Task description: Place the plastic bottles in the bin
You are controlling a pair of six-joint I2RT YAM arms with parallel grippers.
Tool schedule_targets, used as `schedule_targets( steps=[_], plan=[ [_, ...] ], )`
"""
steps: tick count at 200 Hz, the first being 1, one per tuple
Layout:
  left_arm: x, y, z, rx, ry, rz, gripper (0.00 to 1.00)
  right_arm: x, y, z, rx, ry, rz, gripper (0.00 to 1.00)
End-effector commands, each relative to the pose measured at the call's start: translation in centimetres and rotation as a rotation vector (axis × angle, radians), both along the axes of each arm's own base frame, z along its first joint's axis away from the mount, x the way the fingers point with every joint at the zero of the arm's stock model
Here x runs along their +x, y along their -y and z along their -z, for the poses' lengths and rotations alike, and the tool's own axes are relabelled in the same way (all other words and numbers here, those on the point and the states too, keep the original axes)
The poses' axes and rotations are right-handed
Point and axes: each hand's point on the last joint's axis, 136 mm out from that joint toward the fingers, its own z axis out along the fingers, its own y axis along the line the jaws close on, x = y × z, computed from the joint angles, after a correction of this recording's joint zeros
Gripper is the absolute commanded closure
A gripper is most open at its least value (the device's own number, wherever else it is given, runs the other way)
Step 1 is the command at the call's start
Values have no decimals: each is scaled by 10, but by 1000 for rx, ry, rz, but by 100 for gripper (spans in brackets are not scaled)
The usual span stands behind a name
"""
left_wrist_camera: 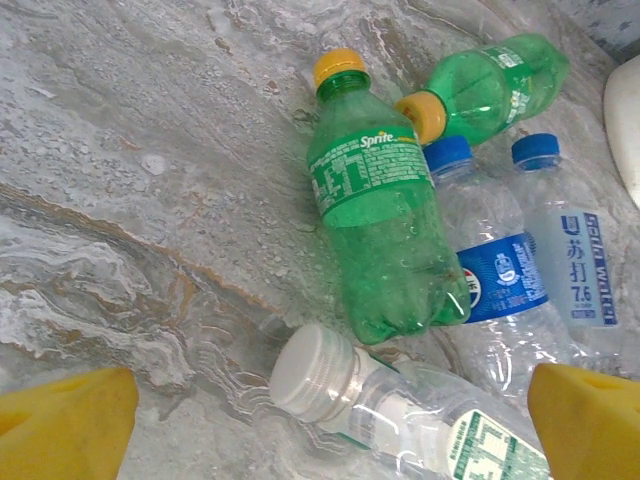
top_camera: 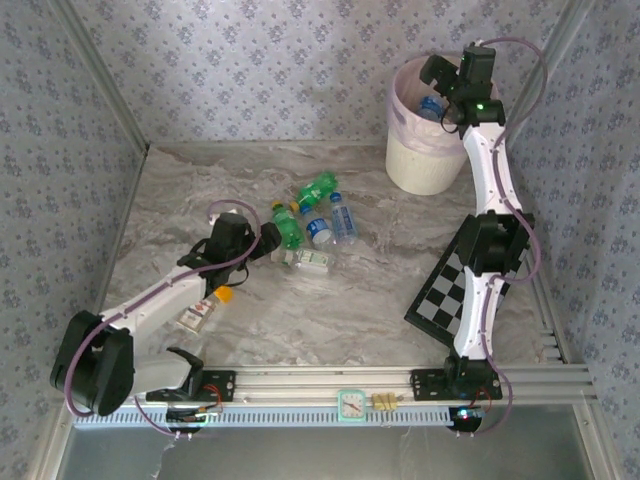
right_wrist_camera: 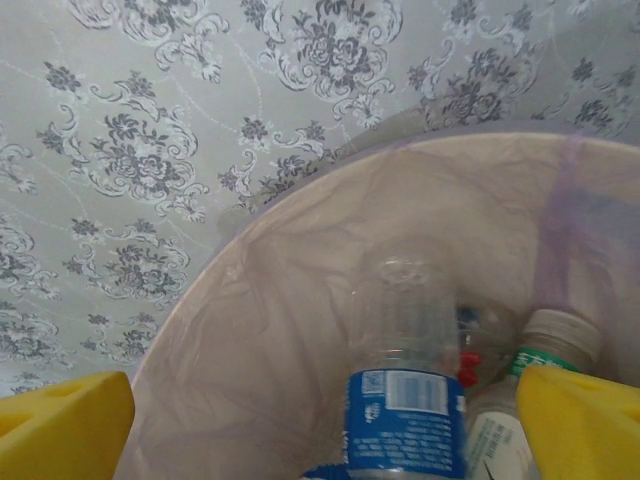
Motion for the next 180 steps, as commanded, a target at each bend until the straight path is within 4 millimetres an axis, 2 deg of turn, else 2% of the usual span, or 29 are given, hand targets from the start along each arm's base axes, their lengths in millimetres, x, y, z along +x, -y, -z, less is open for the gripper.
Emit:
schedule_targets(
  steps=[1,26,49,74,108,133,138,141,149,180],
  plan=[
    [0,5,-13,-73,13,-10,1,-32,1,-50,-84,74,19,0],
    [-4,7,-13,-110,-3,-37,1,-56,-12,-64,-138,110,-2,0],
    [-11,11,-10,-139,-19,-69,1,-85,-34,-71,-194,136,-43,0],
    [-22,15,-4,-163,-48,-126,1,-119,-62,-57,-246,143,-111,0],
    [-35,28,7,-203,-93,-179,0,-168,-103,-10,-288,91,-227,0],
    [-40,39,14,-207,-133,-204,0,-197,-123,41,-242,29,-283,0],
    [-40,41,16,-209,-144,-208,0,-202,-126,48,-230,24,-289,0],
    [-40,43,17,-209,-149,-210,0,-207,-128,65,-231,-8,-297,0],
    [-40,47,19,-214,-164,-216,0,-215,-131,83,-224,-39,-301,0],
    [-39,64,32,-212,-255,-277,0,-246,-136,132,-195,-123,-288,0]
  ],
)
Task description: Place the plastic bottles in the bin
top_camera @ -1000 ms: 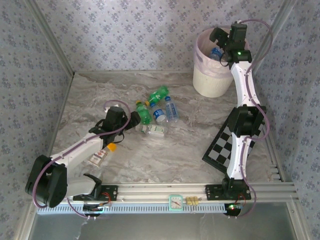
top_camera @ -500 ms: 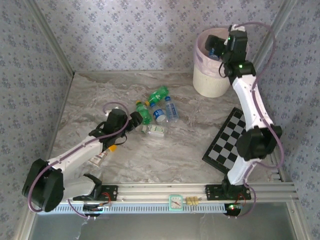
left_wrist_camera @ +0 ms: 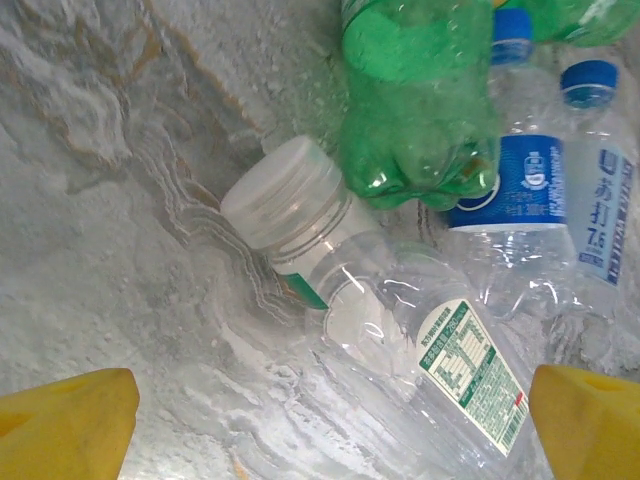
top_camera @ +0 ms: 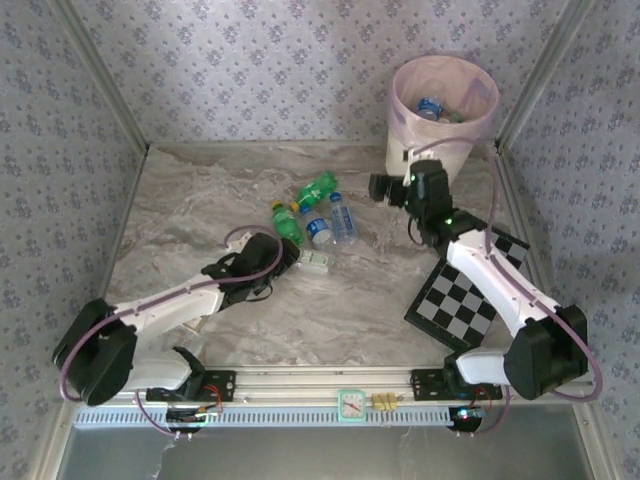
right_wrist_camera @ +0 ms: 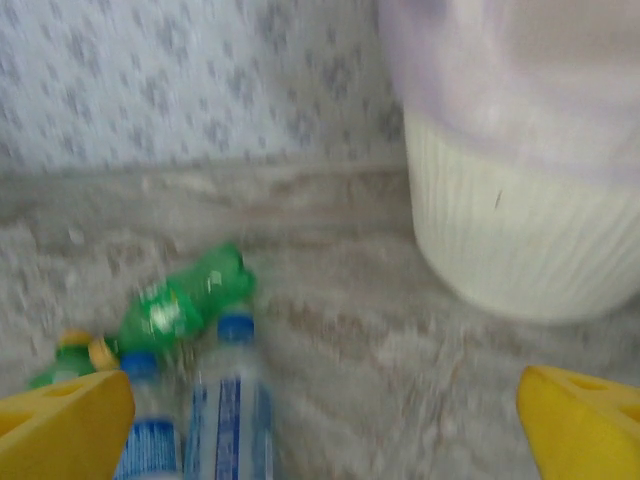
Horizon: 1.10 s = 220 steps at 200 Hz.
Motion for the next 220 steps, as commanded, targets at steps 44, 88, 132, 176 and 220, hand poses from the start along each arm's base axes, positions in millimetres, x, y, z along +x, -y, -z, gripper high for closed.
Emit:
schedule_targets(
  steps=[44,88,132,176,220],
  plan=[
    [15,30,7,-48,-146,-165,0,-52,5,54,71,-63,57,0],
    [17,43,32,-105,-257,-281,3,-70,16,71,81,-76,77,0],
    [24,64,50,-109,-343,-290,4,-76,25,64,73,-45,99,0],
    [17,70,75,-116,-433,-302,8,-77,28,63,73,-33,110,0],
    [13,64,78,-104,-443,-318,18,-76,21,65,85,-30,77,0]
  ],
)
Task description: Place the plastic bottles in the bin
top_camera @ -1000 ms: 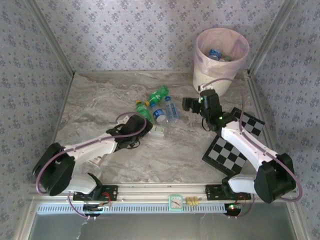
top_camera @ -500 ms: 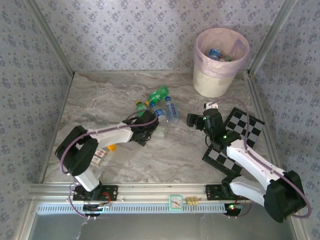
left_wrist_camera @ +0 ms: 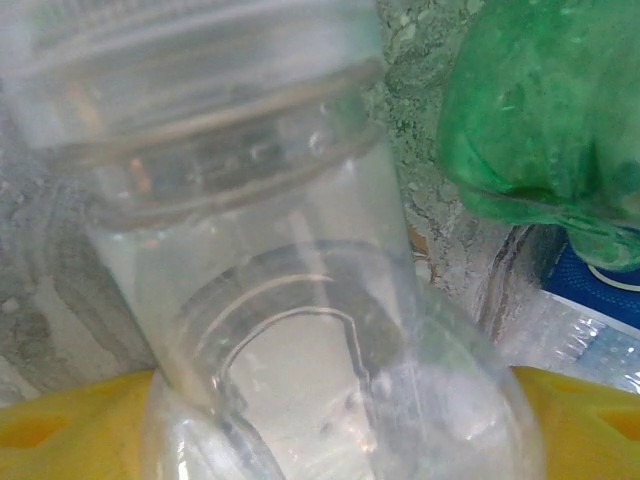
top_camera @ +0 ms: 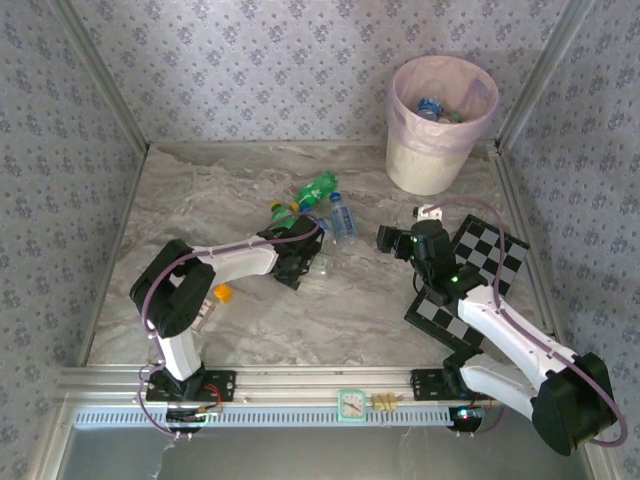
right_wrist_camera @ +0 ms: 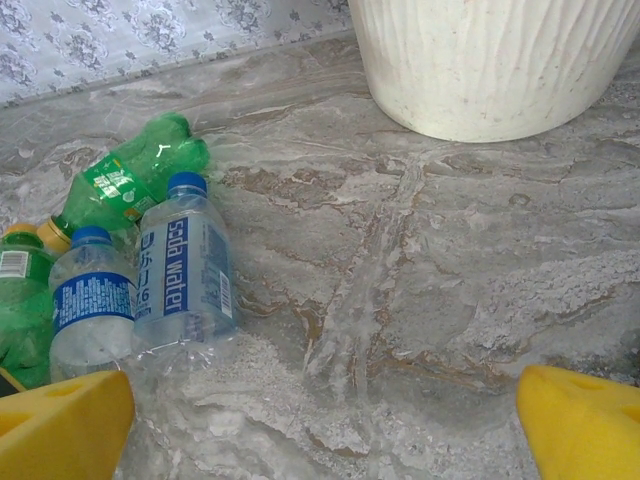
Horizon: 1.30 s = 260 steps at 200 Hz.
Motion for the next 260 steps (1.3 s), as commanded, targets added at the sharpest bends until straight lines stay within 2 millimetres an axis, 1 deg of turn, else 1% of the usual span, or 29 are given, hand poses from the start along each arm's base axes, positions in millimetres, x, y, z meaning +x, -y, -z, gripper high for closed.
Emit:
schedule_targets(
  steps=[1,27,47,60,77,88,132,147,161,182,203,236,260],
  plan=[
    [-13,5,20,-34,-88,-31,18,1,-3,-4,21,27,-6,0],
    [-15,2,21,-33,-88,-40,27,2,-9,-2,48,32,-36,0],
    [-15,2,17,-39,-72,-32,35,4,-16,-5,102,37,-69,0],
    [-13,0,10,-40,-49,-24,40,5,-23,-7,127,41,-110,0],
    [-9,-2,-2,-32,1,-7,45,4,-38,-11,151,51,-197,0],
    [-4,-5,-14,-21,53,11,48,3,-49,-15,178,59,-253,0],
    [19,-20,-77,51,308,92,53,-7,-102,-31,291,77,-547,0],
    [26,-20,-101,59,403,130,54,-11,-118,-36,310,72,-629,0],
    [33,-20,-118,55,473,171,54,-14,-131,-37,311,59,-690,0],
    [42,-18,-129,2,517,222,55,-17,-151,-43,307,54,-770,0],
    [47,-17,-132,-60,540,259,56,-19,-169,-46,301,47,-836,1],
    [50,-13,-144,-91,603,331,56,-15,-193,-37,283,-8,-898,2],
    [49,-5,-154,-135,642,375,56,-11,-209,-32,283,-31,-926,4]
  ],
)
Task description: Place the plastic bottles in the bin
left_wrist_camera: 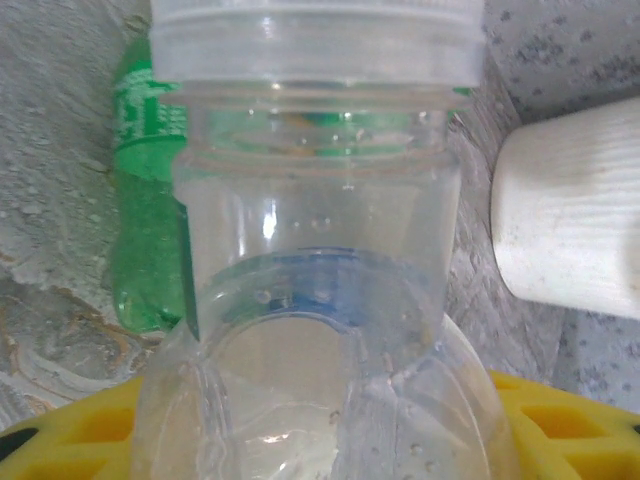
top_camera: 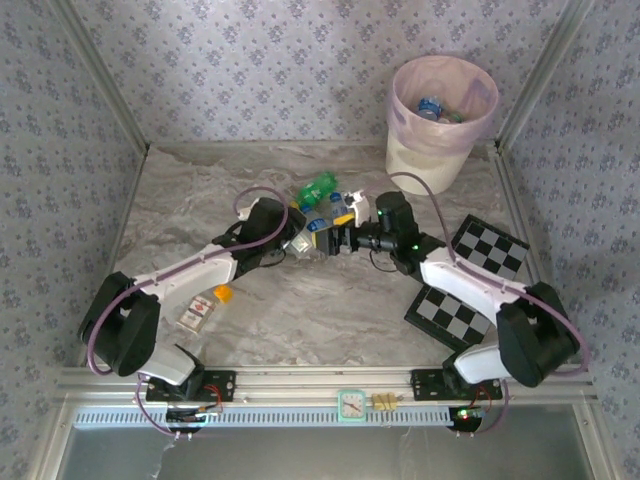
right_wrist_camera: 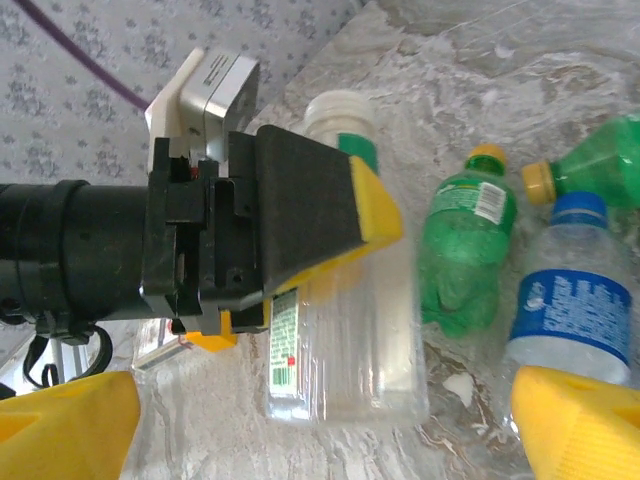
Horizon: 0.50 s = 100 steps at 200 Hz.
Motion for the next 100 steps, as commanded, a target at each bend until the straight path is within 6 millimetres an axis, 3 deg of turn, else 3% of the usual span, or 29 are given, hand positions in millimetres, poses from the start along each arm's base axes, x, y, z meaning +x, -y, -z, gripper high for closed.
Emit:
schedule_targets(
  steps=[1,100],
  plan=[
    [2,15,-36,-73,119,101,56,-1,-17,-1,-6,4,-69,4],
    [-5,19,-71,-201,246,163,56,8,-32,16,-18,-42,-87,8]
  ],
)
